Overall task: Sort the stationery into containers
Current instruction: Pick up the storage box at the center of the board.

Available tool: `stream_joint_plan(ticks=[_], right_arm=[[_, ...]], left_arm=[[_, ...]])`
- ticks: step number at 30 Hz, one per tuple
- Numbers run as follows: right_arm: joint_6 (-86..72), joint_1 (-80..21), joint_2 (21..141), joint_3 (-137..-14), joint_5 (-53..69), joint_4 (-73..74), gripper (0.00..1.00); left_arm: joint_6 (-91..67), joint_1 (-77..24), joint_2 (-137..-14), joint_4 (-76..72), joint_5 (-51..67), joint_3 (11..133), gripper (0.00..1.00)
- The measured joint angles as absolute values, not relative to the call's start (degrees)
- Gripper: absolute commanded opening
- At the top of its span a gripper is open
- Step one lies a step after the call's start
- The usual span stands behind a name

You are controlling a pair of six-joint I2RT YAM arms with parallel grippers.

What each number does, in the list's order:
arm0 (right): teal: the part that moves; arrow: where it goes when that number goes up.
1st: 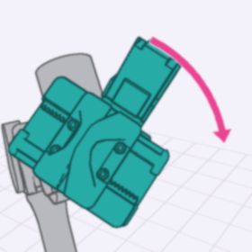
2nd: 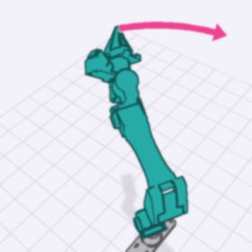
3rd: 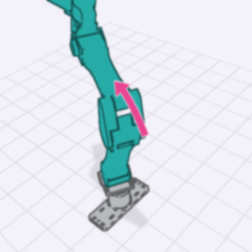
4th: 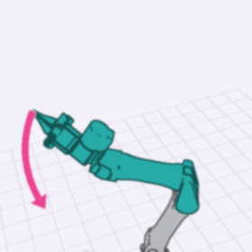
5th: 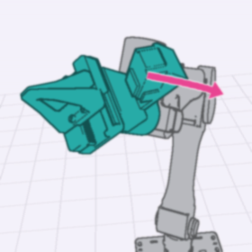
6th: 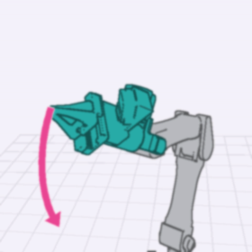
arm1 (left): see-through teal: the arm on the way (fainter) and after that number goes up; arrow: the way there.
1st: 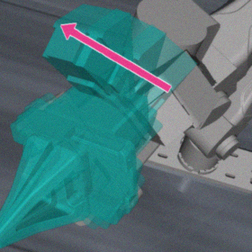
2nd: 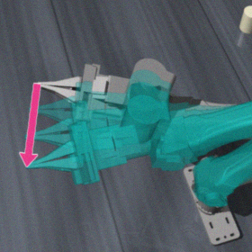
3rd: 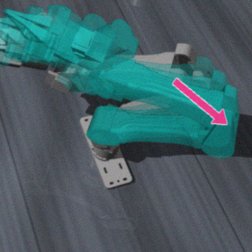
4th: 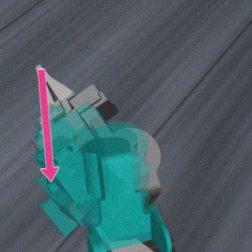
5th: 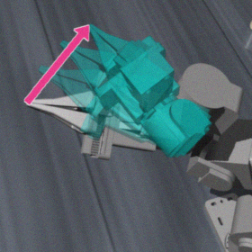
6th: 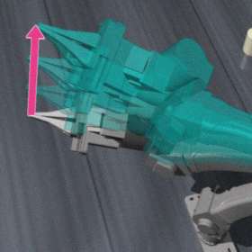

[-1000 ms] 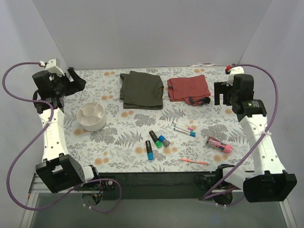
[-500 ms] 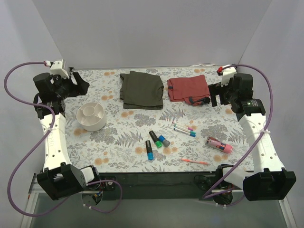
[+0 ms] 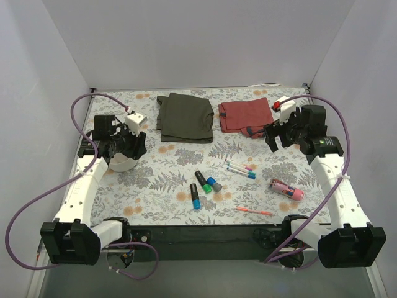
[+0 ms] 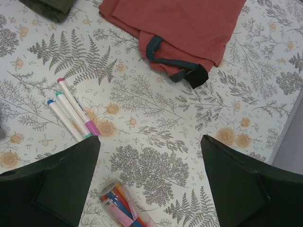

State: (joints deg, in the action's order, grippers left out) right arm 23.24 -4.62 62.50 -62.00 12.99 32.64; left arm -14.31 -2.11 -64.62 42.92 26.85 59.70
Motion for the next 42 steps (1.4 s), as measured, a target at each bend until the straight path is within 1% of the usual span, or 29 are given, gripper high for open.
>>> stream_joint_plan(ticks=[7,12,15,24,26,28,30,33,36,39,41,42], right_arm=[[23.59,-4.62,62.87,-61.95,15.79,32.84,0.95],[23.53,-4.62,64.25,-61.95,16.88,32.84,0.94],[23.51,-4.62,64.93,-61.95,17.10,32.84,0.94],[23.51,-4.62,65.32,-61.47,17.32,32.64,0.94],[23.51,-4.62,65.60,-61.23,17.32,32.53,0.93],[23.53,-4.62,66.04,-61.21,17.32,32.42,0.93],[23.51,-4.62,66.19,-61.17,17.32,32.42,0.93],[23.53,-4.62,66.19,-60.95,17.30,32.25,0.93],[23.57,-4.62,66.15,-60.23,17.06,31.90,0.93],[23.62,-4.62,66.17,-60.03,16.62,31.92,0.93],[23.79,-4.62,66.17,-60.03,16.49,31.73,0.93],[23.81,-4.62,66.26,-60.03,16.45,31.68,0.93]], left_arm=[[-13.65,-2.66,-66.13,41.74,18.50,57.12,0.40],[-14.15,-2.83,-70.24,40.18,14.94,57.65,0.35],[-14.44,-2.87,-72.90,40.10,13.32,58.70,0.34],[-16.75,-3.27,-82.67,38.35,7.62,62.76,0.34],[-16.91,-3.36,-84.38,38.30,6.85,62.76,0.31],[-16.91,-3.86,-87.00,38.37,5.91,64.05,0.11],[-17.17,-4.23,-89.23,38.35,5.08,65.69,0.00],[-17.02,-4.38,-89.86,38.57,4.91,67.68,0.00],[-17.89,-5.23,-89.82,42.46,5.15,71.13,0.00],[-19.16,-7.53,-90.56,49.12,5.28,80.90,0.00],[-19.29,-11.18,-90.65,52.80,5.39,90.08,0.00],[-19.27,-12.49,-90.67,53.32,5.43,92.73,0.00]])
